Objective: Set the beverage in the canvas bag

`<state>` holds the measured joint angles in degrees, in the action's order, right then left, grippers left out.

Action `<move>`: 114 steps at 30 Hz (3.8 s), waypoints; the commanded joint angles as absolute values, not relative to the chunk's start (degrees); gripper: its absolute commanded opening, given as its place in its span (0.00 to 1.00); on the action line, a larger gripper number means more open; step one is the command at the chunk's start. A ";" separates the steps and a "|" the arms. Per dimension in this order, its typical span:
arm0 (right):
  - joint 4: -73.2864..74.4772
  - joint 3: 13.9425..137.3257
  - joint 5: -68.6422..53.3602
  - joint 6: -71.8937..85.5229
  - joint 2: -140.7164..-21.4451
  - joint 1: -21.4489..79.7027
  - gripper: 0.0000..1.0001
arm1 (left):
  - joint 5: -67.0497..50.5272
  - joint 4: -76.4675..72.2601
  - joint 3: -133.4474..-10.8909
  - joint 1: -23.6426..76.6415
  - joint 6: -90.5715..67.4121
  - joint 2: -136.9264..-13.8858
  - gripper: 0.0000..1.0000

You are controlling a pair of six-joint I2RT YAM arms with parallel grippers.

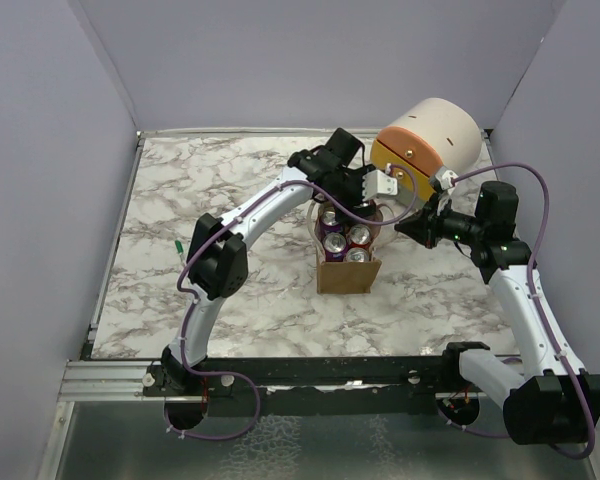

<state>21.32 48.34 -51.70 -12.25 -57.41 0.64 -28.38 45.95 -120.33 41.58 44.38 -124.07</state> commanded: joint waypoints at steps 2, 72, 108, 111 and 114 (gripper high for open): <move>20.37 47.66 -51.59 -11.87 -56.11 0.62 0.01 | -26.64 43.39 -122.64 42.25 43.15 -124.75 0.04; 19.42 46.41 -52.91 -11.08 -54.93 -0.18 0.01 | -20.02 34.32 -113.85 42.19 29.28 -117.70 0.85; 23.84 59.55 -59.59 -11.33 -70.92 3.02 0.10 | -13.09 18.62 -83.79 22.91 18.04 -79.64 0.99; 24.91 60.94 -58.52 -12.07 -71.14 4.65 0.14 | -11.09 17.69 -81.29 19.67 16.07 -77.19 0.99; 27.04 62.51 -57.37 -13.67 -70.78 5.44 0.22 | -11.34 16.36 -78.24 15.25 12.74 -74.64 0.99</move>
